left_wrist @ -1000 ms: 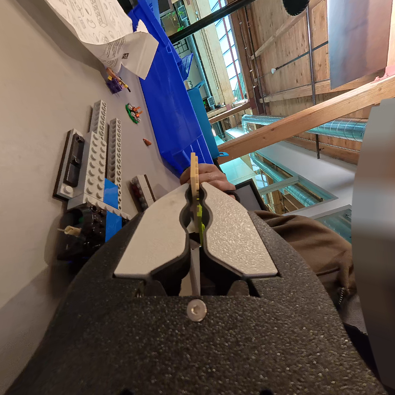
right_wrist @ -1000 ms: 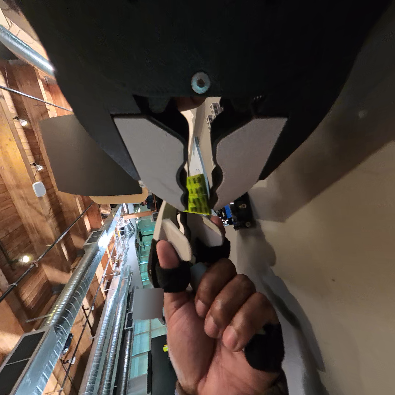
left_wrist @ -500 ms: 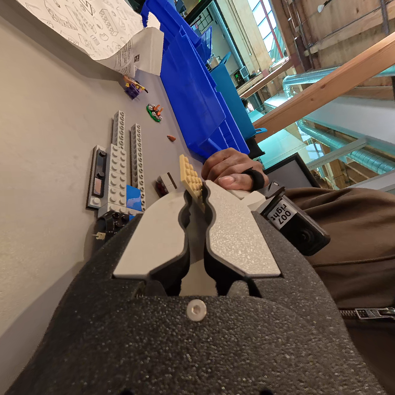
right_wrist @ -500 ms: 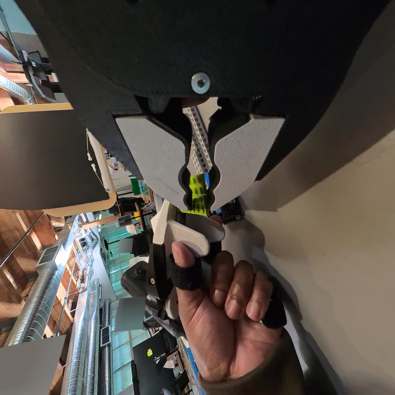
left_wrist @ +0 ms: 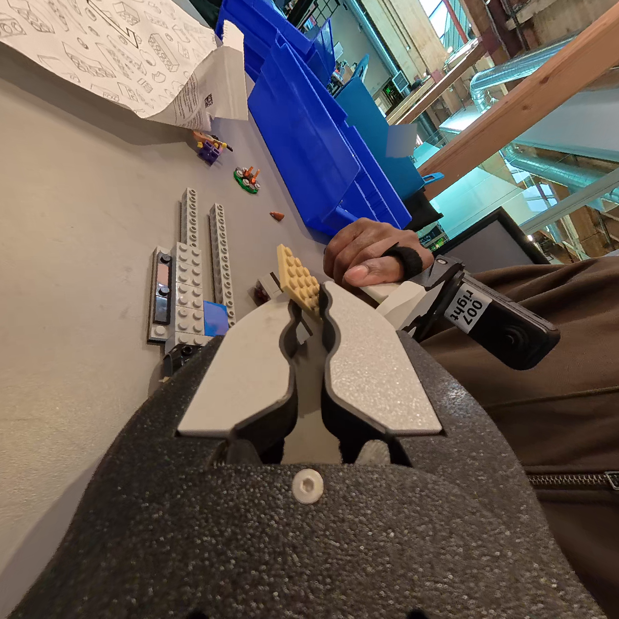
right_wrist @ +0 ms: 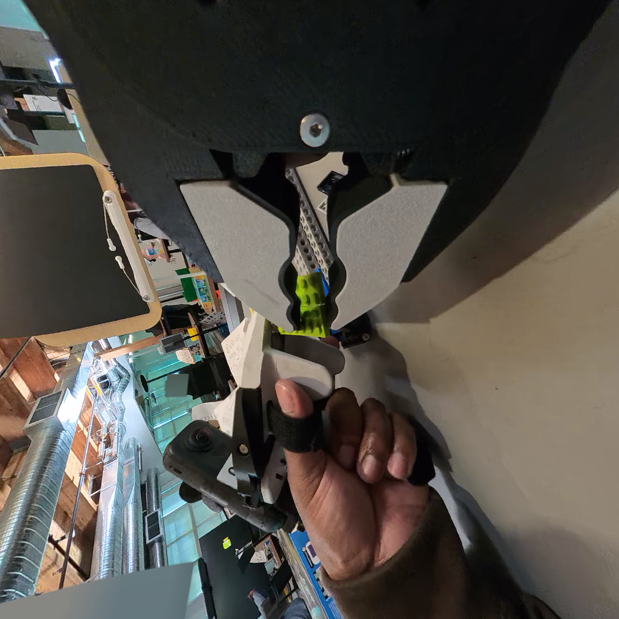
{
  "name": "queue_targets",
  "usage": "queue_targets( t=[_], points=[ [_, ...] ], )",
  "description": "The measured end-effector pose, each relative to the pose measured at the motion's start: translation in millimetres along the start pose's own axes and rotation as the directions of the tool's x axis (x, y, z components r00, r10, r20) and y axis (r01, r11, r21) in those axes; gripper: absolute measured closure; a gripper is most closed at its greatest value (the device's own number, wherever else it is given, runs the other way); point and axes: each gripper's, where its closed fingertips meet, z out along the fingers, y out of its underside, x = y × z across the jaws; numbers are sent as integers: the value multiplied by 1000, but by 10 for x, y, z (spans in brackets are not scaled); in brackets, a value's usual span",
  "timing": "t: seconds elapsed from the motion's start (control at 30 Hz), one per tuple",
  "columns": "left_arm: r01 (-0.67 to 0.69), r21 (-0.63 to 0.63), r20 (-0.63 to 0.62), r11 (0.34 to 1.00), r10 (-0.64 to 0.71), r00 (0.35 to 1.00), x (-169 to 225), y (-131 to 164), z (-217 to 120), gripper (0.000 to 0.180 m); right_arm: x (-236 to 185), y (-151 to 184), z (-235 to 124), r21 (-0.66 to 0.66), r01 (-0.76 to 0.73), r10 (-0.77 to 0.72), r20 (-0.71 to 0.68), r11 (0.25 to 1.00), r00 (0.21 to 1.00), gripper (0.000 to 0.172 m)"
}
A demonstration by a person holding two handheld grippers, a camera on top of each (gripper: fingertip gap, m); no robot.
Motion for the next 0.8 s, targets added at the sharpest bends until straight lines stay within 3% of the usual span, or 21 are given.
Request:
queue_targets(
  t=[0.13,0.3,0.53,0.7,0.8],
  points=[
    [31,50,-17,998,-30,999,8,-60,-15,173,4,38,29,-28,35,-36,-41,999,999,156],
    [89,152,-8,984,-89,996,1,-158,-52,176,-62,127,109,-144,172,-189,-113,974,976,150],
    [269,273,-54,924,-264,963,-100,-230,-130,176,120,260,198,-320,230,-311,-231,919,922,136],
    [283,277,-59,918,-278,959,-78,-193,-85,176,150,230,221,-324,236,-323,-248,916,913,152],
    [222,275,-32,936,-222,975,-61,-211,-97,175,190,190,203,-296,177,-261,-273,939,926,159]
  ],
)
